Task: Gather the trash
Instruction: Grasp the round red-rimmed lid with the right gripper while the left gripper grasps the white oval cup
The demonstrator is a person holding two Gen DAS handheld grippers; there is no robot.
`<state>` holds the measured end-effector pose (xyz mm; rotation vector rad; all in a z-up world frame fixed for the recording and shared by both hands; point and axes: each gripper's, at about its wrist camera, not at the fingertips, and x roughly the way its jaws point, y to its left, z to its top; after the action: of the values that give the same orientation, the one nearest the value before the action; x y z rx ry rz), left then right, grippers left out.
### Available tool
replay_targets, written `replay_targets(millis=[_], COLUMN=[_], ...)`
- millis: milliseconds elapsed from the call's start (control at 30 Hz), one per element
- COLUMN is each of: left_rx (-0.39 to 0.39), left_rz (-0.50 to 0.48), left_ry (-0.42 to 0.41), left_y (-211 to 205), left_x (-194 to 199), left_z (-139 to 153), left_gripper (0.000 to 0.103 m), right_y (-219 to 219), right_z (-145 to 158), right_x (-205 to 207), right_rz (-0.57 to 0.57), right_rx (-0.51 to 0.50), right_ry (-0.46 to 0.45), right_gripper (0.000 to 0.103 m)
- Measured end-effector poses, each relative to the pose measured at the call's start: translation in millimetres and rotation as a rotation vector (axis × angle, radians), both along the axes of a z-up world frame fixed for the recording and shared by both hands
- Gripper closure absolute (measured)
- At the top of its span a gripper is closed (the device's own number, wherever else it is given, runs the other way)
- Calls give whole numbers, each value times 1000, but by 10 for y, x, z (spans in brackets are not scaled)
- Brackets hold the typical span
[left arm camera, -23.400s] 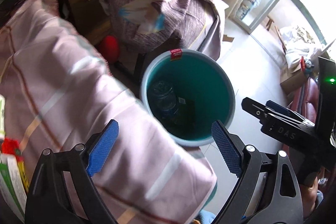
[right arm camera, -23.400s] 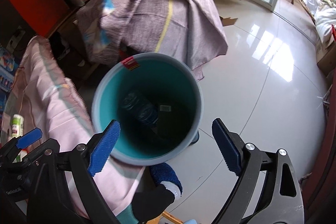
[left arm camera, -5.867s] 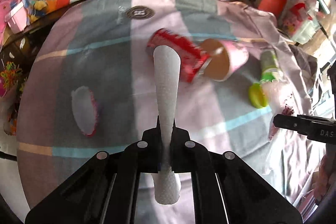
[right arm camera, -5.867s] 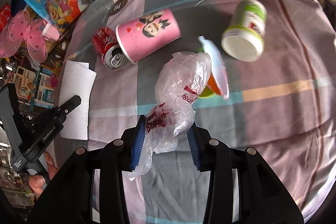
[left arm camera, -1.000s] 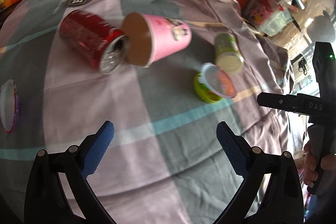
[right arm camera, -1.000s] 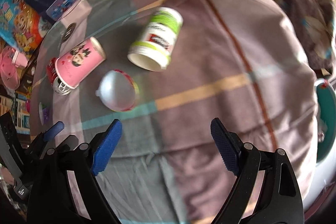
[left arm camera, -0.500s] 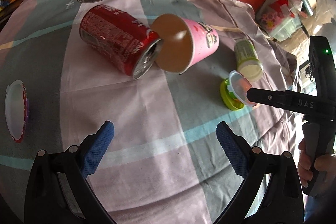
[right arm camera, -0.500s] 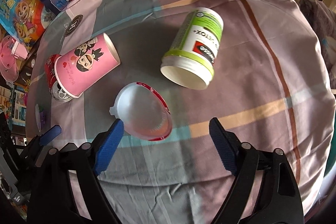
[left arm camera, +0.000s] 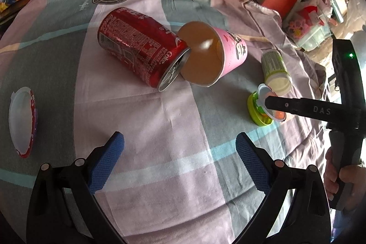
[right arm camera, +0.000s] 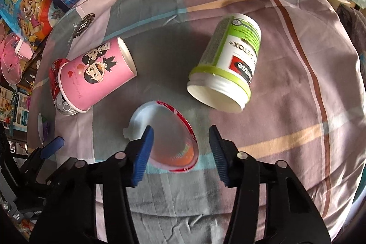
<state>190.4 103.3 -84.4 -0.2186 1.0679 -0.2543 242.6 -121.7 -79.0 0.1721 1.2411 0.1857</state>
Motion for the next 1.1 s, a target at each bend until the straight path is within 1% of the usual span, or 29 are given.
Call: replay_targets(millis=[67, 100, 133, 167, 233, 367, 467, 533, 633, 767, 867, 933, 967, 1000, 1033, 1067, 1100], left_rx=[-2, -1, 1, 1, -4, -12, -5, 2, 10, 57, 91, 93, 84, 88, 103, 116, 125], left_rz=[4, 4, 6, 8, 15, 32, 52, 77, 124, 186, 232, 260, 274, 282, 286, 289, 290], left_ry=[1, 0, 0, -1, -2, -2, -20, -37, -57, -72, -75, -63, -59, -59, -58, -56, -48], left_y=[13, 17, 24, 35, 65, 165, 294, 448, 728, 1079, 1342, 1495, 1574, 1626, 1663, 1677, 1698], left_x=[-15, -23, -35, -43, -66, -116, -161, -204, -262, -308, -327, -336, -337, -337, -326, -309, -286], left_z=[4, 4, 8, 10, 12, 48, 132, 215, 324, 390, 377, 366, 363, 355, 340, 317, 284], left_gripper=[5, 5, 5, 5, 5, 5, 5, 5, 5, 5, 7, 19, 21, 26, 32, 34, 41], right_y=[29, 44, 56, 61, 87, 131, 220, 329, 528, 803, 964, 1037, 1070, 1092, 1104, 1112, 1114], right_z=[-28, -46, -49, -31, 41, 209, 305, 341, 345, 286, 243, 216, 203, 194, 186, 177, 172], right_x=[8, 6, -10, -29, -83, -170, -218, -227, -237, -270, -310, -335, -351, -365, -376, -384, -390], right_rz=[9, 16, 19, 18, 22, 33, 55, 81, 118, 162, 190, 205, 212, 217, 220, 222, 222], right_rx=[-21, -31, -41, -53, -86, -91, -51, -47, -33, -8, -3, -5, -8, -11, -13, -13, -14], right_ry=[0, 7, 6, -2, -32, -71, -74, -76, -68, -47, -36, -31, -28, -26, -24, -21, -18], right_gripper=[69, 85, 89, 90, 98, 98, 98, 98, 98, 98, 98, 98, 98, 98, 98, 98, 98])
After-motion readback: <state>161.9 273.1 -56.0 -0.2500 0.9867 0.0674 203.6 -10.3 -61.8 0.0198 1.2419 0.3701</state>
